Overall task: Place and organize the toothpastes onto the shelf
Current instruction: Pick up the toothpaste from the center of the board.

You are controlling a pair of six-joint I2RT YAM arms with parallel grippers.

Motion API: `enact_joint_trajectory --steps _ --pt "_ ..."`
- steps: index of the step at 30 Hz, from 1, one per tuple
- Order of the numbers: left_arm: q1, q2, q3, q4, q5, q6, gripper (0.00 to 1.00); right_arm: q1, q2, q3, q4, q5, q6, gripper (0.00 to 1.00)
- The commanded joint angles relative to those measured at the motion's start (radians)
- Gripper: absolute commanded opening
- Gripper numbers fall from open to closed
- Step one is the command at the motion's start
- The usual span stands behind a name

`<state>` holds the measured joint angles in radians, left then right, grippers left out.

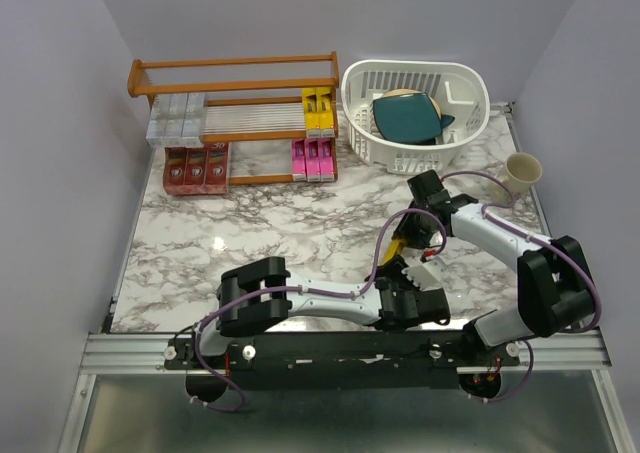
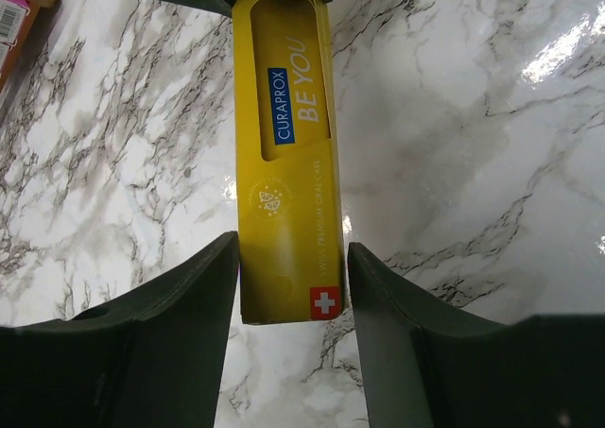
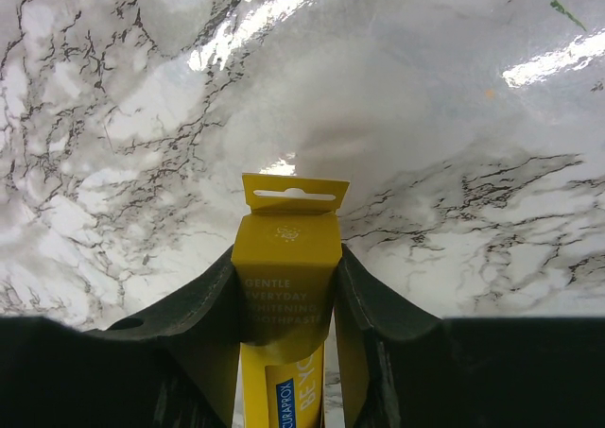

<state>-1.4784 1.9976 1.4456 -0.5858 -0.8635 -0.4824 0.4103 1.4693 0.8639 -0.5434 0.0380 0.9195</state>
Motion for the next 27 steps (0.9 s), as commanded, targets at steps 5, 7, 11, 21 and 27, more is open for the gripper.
enact_joint_trajectory --steps 5,7,11,21,27 --pt "0.003 -0.002 0.015 -0.009 -0.023 -0.041 0.47 -0.001 -0.04 -0.019 0.016 -0.023 0.018 0.38" --pt "0.003 -0.01 0.003 -0.006 -0.026 -0.042 0.44 -0.001 -0.044 -0.02 0.02 -0.024 0.016 0.42" --pt "0.004 -0.042 -0.011 -0.006 -0.026 -0.042 0.4 -0.001 -0.064 -0.022 0.025 -0.024 0.009 0.49" --pt "0.026 -0.174 -0.112 0.03 -0.043 -0.044 0.35 -0.002 -0.171 -0.048 0.121 -0.095 -0.036 0.77" --pt "0.038 -0.302 -0.241 0.067 -0.008 -0.07 0.35 -0.001 -0.368 -0.074 0.178 -0.018 -0.054 0.97"
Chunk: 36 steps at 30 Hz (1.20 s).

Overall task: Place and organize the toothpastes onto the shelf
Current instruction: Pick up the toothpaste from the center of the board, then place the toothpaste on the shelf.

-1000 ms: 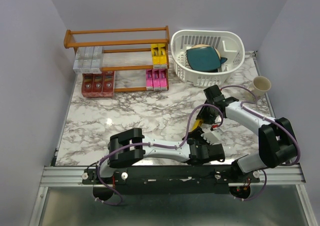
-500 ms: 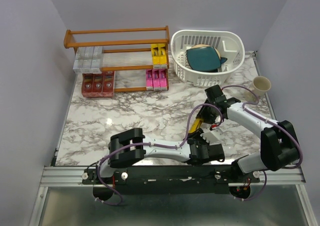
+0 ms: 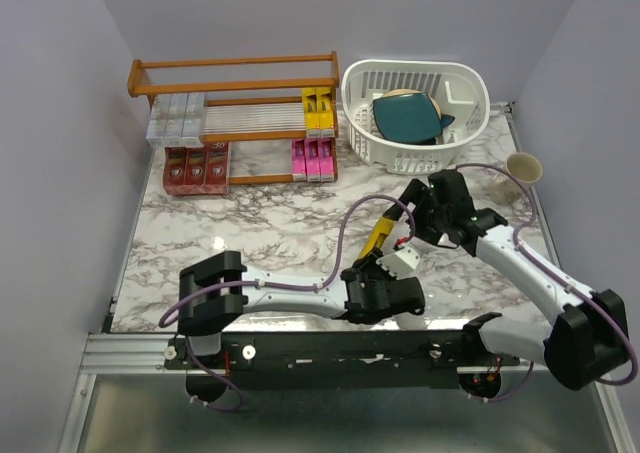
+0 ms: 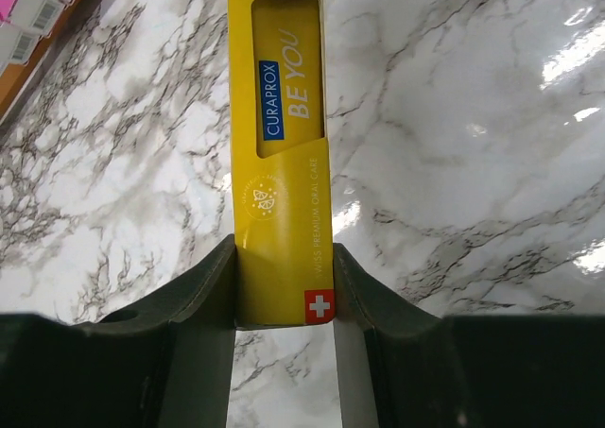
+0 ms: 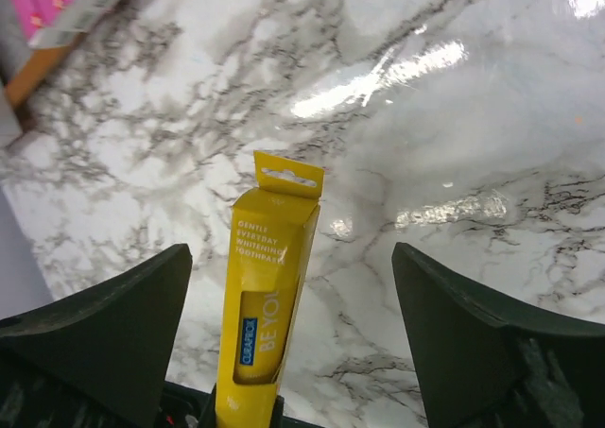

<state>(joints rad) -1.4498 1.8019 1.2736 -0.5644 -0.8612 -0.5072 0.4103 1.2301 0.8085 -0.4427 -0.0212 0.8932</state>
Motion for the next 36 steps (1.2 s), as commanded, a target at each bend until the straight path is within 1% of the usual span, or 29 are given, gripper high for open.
enact_joint_trajectory --steps 1,6,9,10,13,14,16,17,20,21,26,27,28,29,30,31,32,34,36 --pt "0.009 -0.122 -0.085 0.044 -0.007 -0.051 0.35 -0.001 -0.154 -0.019 0.081 0.059 -0.039 1.0" --pt "0.04 -0.252 -0.177 0.008 0.01 -0.099 0.35 -0.001 -0.308 -0.046 0.098 0.162 -0.089 1.0" --pt "0.078 -0.34 -0.213 -0.038 -0.004 -0.116 0.35 -0.001 -0.4 -0.095 0.157 0.146 -0.114 1.0" --pt "0.101 -0.364 -0.221 -0.049 0.001 -0.119 0.35 -0.001 -0.424 -0.136 0.201 0.136 -0.126 1.0" --pt "0.143 -0.479 -0.258 -0.071 0.014 -0.125 0.35 -0.001 -0.49 -0.195 0.265 0.122 -0.166 1.0" --pt "0.17 -0.54 -0.275 -0.072 0.036 -0.12 0.35 -0.001 -0.501 -0.203 0.274 0.121 -0.18 1.0" --pt "0.204 -0.599 -0.289 -0.077 0.056 -0.113 0.35 -0.001 -0.524 -0.219 0.292 0.13 -0.213 1.0" --pt "0.239 -0.651 -0.301 -0.078 0.079 -0.102 0.35 -0.002 -0.532 -0.233 0.298 0.135 -0.223 1.0" --pt "0.311 -0.734 -0.319 -0.068 0.123 -0.07 0.35 -0.001 -0.558 -0.265 0.328 0.148 -0.25 1.0" --pt "0.365 -0.746 -0.319 -0.069 0.149 -0.05 0.35 -0.001 -0.561 -0.272 0.334 0.15 -0.257 1.0" --pt "0.505 -0.796 -0.293 -0.068 0.168 0.031 0.35 -0.001 -0.587 -0.282 0.351 0.133 -0.3 1.0" --pt "0.526 -0.799 -0.287 -0.048 0.174 0.047 0.35 -0.001 -0.593 -0.291 0.354 0.133 -0.309 1.0" --pt "0.583 -0.802 -0.286 -0.031 0.201 0.088 0.35 -0.001 -0.597 -0.298 0.364 0.135 -0.327 1.0" --pt "0.61 -0.802 -0.286 -0.006 0.224 0.108 0.35 -0.001 -0.601 -0.308 0.377 0.133 -0.338 1.0" --pt "0.647 -0.805 -0.29 0.045 0.247 0.128 0.35 -0.001 -0.606 -0.318 0.389 0.133 -0.347 1.0" --pt "0.705 -0.803 -0.293 0.07 0.304 0.147 0.35 -0.001 -0.61 -0.336 0.407 0.138 -0.358 1.0" --pt "0.736 -0.803 -0.296 0.092 0.33 0.148 0.35 -0.001 -0.613 -0.345 0.42 0.139 -0.361 1.0" --pt "0.773 -0.803 -0.303 0.158 0.381 0.151 0.35 -0.001 -0.624 -0.368 0.432 0.133 -0.367 1.0" --pt "0.808 -0.802 -0.309 0.22 0.409 0.168 0.35 -0.001 -0.632 -0.385 0.481 0.126 -0.37 1.0"
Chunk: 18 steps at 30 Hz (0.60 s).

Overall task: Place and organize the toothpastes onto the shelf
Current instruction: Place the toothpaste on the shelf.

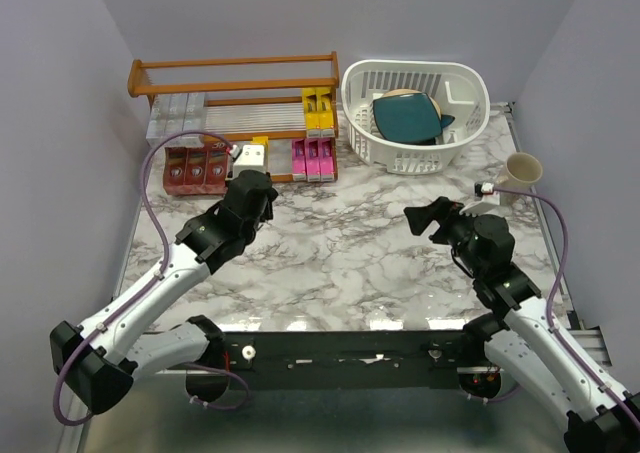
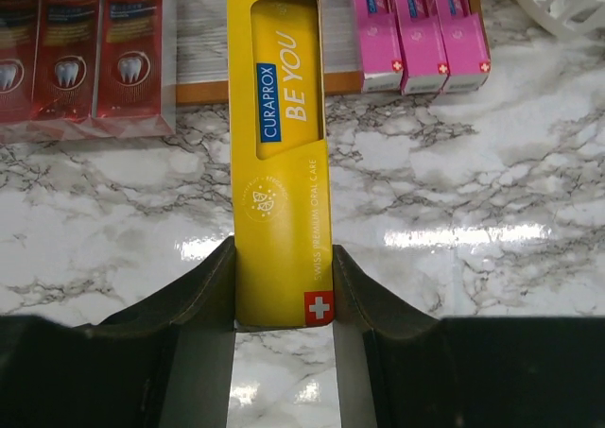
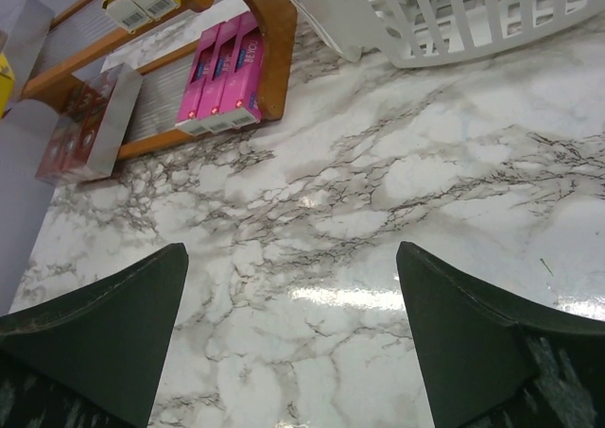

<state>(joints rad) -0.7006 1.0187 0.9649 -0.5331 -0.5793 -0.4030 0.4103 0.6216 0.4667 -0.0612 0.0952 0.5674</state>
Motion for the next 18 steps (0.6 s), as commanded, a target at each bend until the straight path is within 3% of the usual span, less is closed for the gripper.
enact_joint_trajectory --steps 1,10,18 --pt "0.07 -0.011 0.003 0.2 0.131 0.075 0.35 -0.001 -0.029 -0.049 0.113 0.008 -0.041 1.0" --pt "0.199 0.227 0.191 0.19 0.162 0.119 0.35 -0.001 -0.124 -0.105 0.106 0.072 -0.017 1.0" --pt "0.242 0.424 0.336 0.263 0.202 0.156 0.35 -0.001 -0.172 -0.128 0.116 0.078 -0.011 1.0"
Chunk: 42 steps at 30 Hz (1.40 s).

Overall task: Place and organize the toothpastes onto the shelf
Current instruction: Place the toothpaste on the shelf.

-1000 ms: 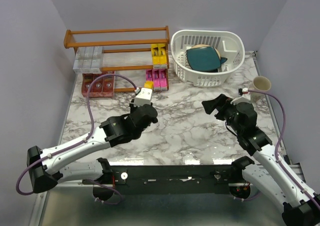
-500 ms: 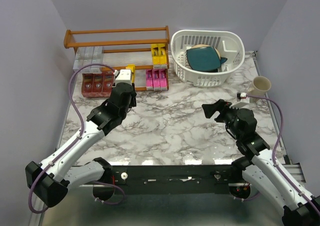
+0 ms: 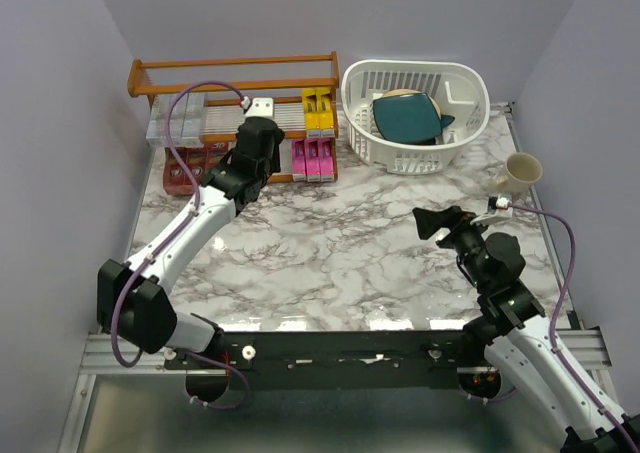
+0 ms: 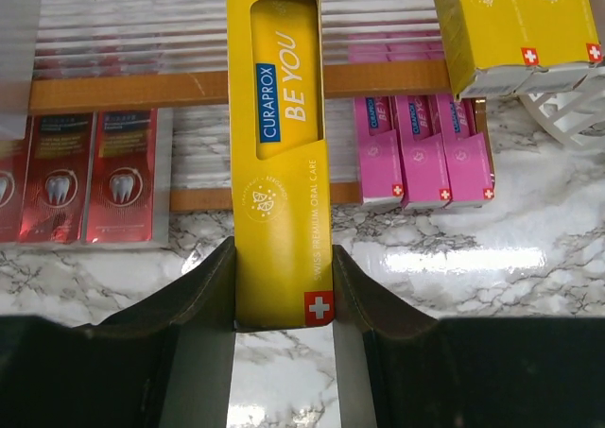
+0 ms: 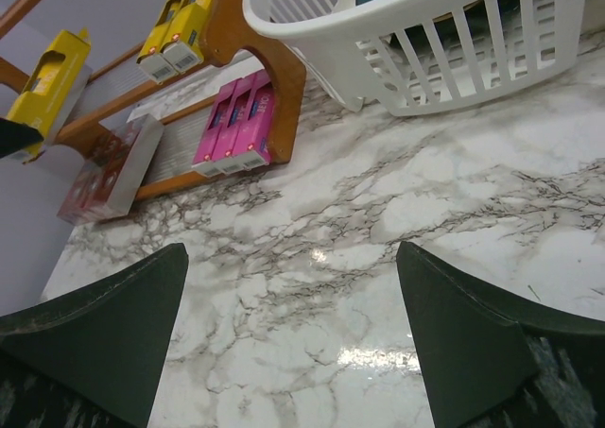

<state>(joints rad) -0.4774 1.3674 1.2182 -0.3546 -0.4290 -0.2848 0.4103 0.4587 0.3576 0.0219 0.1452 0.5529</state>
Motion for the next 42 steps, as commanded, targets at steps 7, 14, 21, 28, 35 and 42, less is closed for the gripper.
enact_joint_trajectory --steps 7,14,21,28,35,42 --pt "0.031 0.225 0.171 0.17 0.091 0.079 0.35 -0.002 -0.009 -0.02 0.03 0.03 0.004 1.0" --pt "0.043 0.358 0.3 0.155 0.07 0.087 0.36 -0.001 -0.012 -0.032 0.038 0.04 0.004 1.0" --pt "0.043 0.43 0.357 0.146 0.099 0.067 0.39 -0.001 0.005 -0.031 0.039 0.04 0.002 1.0" --pt "0.043 0.489 0.412 0.131 0.092 0.067 0.41 -0.001 0.012 -0.031 0.036 0.036 -0.001 1.0" --pt "0.043 0.515 0.431 0.128 0.122 0.056 0.5 -0.001 0.009 -0.032 0.035 0.037 -0.001 1.0" --pt "0.043 0.493 0.406 0.138 0.128 0.041 0.59 -0.001 0.008 -0.031 0.033 0.031 -0.001 1.0"
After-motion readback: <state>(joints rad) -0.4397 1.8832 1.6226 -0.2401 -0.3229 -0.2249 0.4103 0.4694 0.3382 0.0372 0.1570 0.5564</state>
